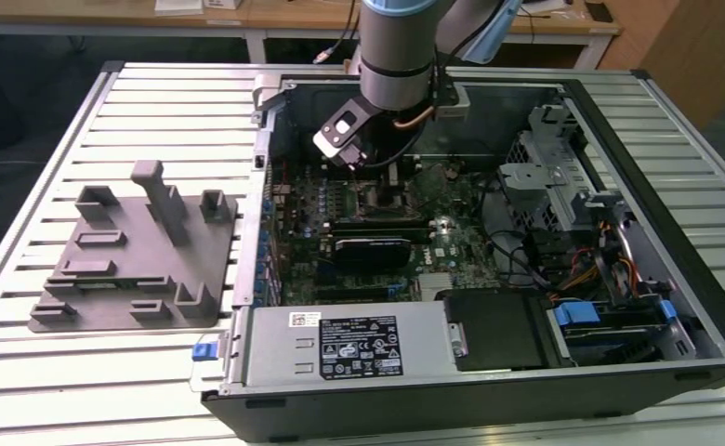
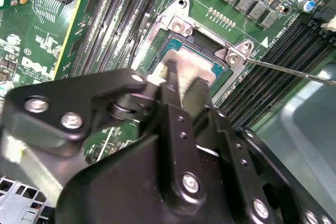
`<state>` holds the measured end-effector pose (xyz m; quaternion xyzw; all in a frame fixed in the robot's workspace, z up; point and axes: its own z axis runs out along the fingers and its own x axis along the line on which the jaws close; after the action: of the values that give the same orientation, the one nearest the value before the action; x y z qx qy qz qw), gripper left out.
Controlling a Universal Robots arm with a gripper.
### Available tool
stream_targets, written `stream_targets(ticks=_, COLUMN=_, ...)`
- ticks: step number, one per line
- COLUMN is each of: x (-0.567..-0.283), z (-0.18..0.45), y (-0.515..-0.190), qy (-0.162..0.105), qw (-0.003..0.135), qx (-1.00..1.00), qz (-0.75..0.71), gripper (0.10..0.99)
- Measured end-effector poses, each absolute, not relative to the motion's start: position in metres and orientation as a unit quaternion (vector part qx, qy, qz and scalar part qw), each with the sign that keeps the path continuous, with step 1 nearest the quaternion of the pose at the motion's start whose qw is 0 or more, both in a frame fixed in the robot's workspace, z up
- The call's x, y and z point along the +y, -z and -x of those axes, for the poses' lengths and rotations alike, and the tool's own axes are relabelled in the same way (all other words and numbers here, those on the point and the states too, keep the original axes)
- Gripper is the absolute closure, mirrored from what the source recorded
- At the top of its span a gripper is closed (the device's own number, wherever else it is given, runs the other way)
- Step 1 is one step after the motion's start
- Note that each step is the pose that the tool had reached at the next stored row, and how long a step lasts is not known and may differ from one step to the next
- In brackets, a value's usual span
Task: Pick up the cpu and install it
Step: 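Place the cpu into insertion slot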
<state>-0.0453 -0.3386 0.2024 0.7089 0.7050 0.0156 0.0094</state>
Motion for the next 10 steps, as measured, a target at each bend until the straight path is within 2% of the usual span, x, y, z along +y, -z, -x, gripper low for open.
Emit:
stream_targets(ticks=2, x=-0.3386, z=0.0453, y=-0.2027, qy=-0.016, qw=0.009, qx=0.705, qz=-0.709, gripper=0.847)
stream_targets(ticks=3, x=-0.3386, z=0.0453, y=-0.2028, qy=-0.016, qw=0.009, qx=0.705, qz=-0.709, gripper=0.847)
stream_targets(ticks=4, x=-0.3386, z=0.0453, y=-0.203, qy=-0.016, qw=0.009, qx=0.705, qz=-0.709, gripper=0.906)
stream_targets(ticks=5, x=-0.3386, z=0.0453, y=-0.2031, qy=-0.016, qw=0.009, qx=0.705, qz=-0.709, gripper=0.906)
stream_targets(ticks=6, x=-0.3386, z=0.0453, y=-0.2032, qy=-0.016, qw=0.009, qx=0.705, qz=-0.709, gripper=0.961)
stream_targets(ticks=10, x=-0.3386, z=0.0453, y=-0.2037, qy=-0.016, qw=0.009, qx=0.705, qz=-0.709, gripper=0.98)
